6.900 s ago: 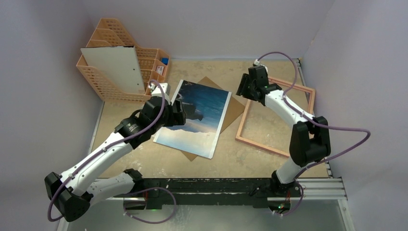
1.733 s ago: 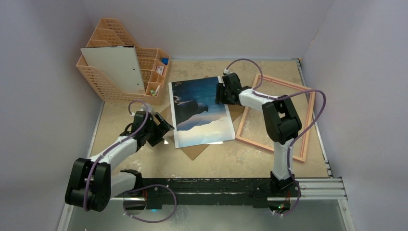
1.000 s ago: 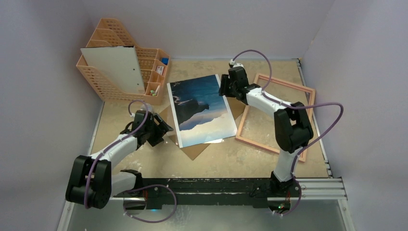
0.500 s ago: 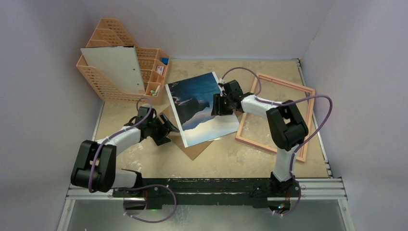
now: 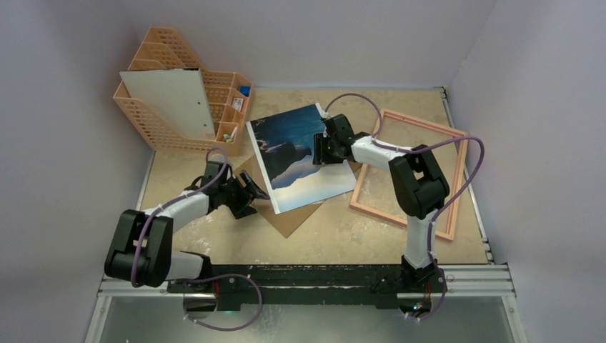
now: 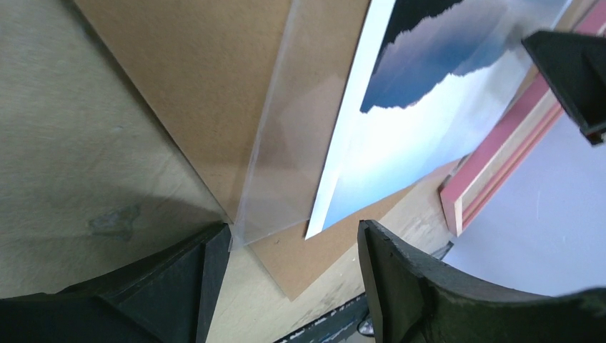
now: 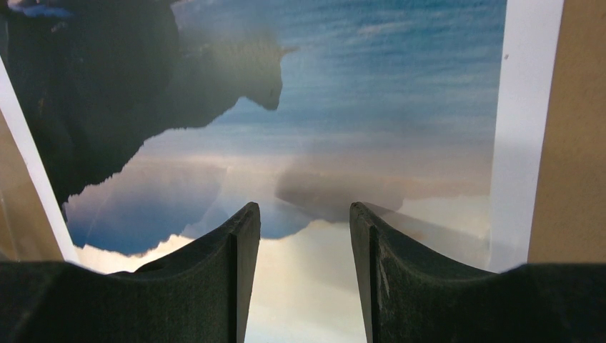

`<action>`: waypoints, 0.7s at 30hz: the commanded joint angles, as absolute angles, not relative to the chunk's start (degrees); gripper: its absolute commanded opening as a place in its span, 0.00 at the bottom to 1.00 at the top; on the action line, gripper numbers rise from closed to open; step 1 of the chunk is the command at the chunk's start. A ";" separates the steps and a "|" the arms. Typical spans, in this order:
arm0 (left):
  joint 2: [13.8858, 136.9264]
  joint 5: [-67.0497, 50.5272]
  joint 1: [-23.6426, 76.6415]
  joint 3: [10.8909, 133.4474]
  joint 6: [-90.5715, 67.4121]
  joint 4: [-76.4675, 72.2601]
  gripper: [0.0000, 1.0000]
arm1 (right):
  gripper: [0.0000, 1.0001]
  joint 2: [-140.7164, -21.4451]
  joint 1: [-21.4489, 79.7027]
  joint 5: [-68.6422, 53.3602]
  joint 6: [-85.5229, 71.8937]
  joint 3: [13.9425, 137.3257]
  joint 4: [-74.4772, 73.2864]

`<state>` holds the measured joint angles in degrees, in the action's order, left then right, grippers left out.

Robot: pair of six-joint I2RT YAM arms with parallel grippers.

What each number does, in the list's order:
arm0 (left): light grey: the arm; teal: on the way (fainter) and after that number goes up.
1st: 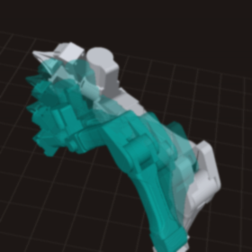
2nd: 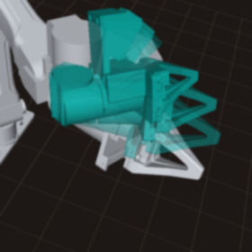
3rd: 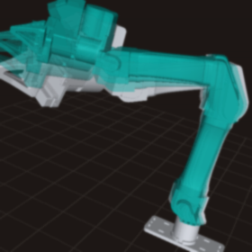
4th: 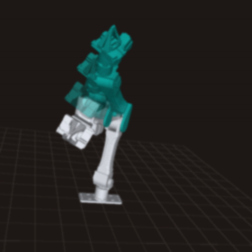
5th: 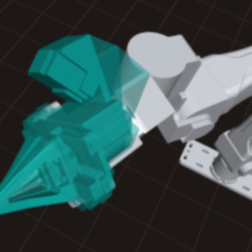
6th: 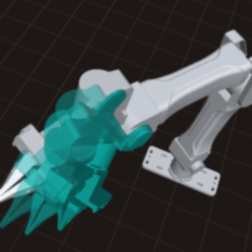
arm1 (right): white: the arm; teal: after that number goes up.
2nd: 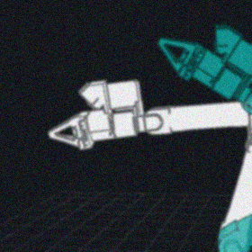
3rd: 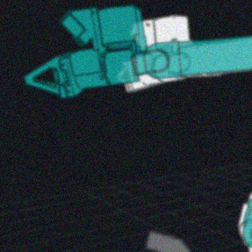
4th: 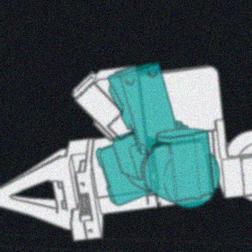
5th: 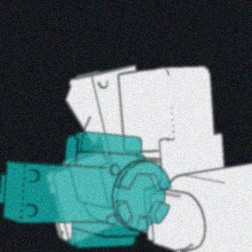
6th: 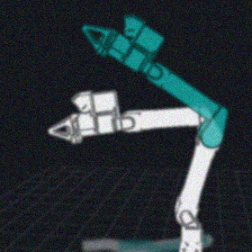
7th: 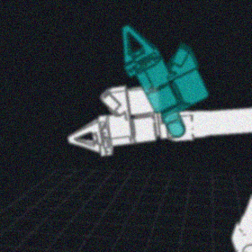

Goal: Put the photo into the frame

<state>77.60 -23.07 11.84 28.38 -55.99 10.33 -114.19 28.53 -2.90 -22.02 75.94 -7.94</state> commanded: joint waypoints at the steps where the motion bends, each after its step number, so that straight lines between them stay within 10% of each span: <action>1: 80.75 -21.08 13.36 20.51 -53.72 16.68 0.70 | 0.53 -119.44 27.86 0.35 -19.95 73.13 -12.57; 21: 74.24 -10.38 13.28 29.26 -49.12 23.43 0.50 | 0.53 -119.82 27.86 0.18 -19.83 70.31 -10.58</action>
